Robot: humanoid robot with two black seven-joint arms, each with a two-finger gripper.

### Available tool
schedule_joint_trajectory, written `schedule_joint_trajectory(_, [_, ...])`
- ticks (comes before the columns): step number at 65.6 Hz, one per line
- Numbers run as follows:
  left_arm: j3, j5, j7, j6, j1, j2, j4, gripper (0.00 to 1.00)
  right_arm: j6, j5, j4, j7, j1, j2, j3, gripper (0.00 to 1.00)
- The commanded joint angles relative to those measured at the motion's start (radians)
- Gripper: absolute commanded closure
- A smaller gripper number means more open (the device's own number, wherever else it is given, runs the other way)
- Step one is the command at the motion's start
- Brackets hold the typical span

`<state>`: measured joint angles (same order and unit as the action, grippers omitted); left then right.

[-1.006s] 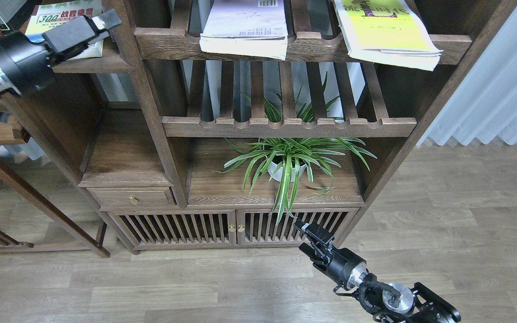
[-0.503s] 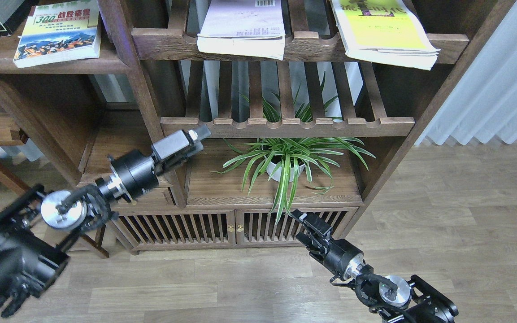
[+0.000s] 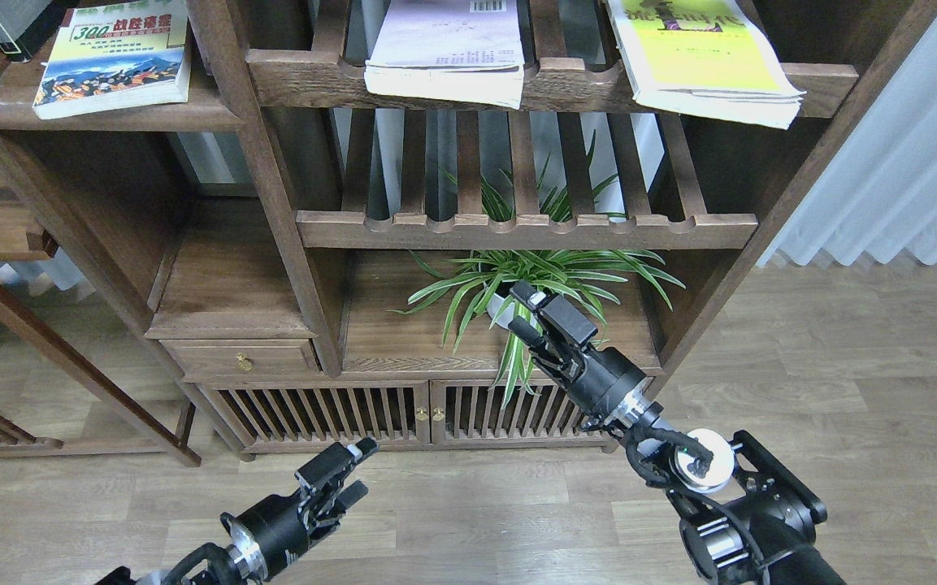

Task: Organize books on shelf
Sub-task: 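Reach the right gripper up to the yellow-green book on the top shelf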

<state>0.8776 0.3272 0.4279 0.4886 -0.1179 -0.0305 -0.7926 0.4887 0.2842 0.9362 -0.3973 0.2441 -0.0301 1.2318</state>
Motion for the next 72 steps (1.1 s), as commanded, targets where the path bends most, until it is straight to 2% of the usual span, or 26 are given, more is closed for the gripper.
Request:
schedule_joint_trajectory(1, [0.0, 0.0, -0.001, 0.0, 0.021, 0.004, 0.01, 0.01, 0.0, 0.003, 0.059, 0.0, 0.0, -0.04, 0.023, 0.03])
schedule_joint_trajectory(26, [-0.005, 0.001, -0.009, 0.0, 0.049, 0.009, 0.041, 0.01, 0.0, 0.061, 0.13, 0.003, 0.0, -0.137, 0.101, 0.09])
schedule_joint_trajectory(34, [-0.005, 0.001, -0.009, 0.0, 0.05, 0.009, 0.042, 0.01, 0.0, 0.081, 0.165, 0.005, 0.0, -0.142, 0.132, 0.14])
schedule_joint_trajectory(72, [-0.005, 0.003, -0.011, 0.0, 0.049, 0.012, 0.061, 0.01, -0.048, 0.101, 0.303, 0.005, -0.011, -0.202, 0.192, 0.12])
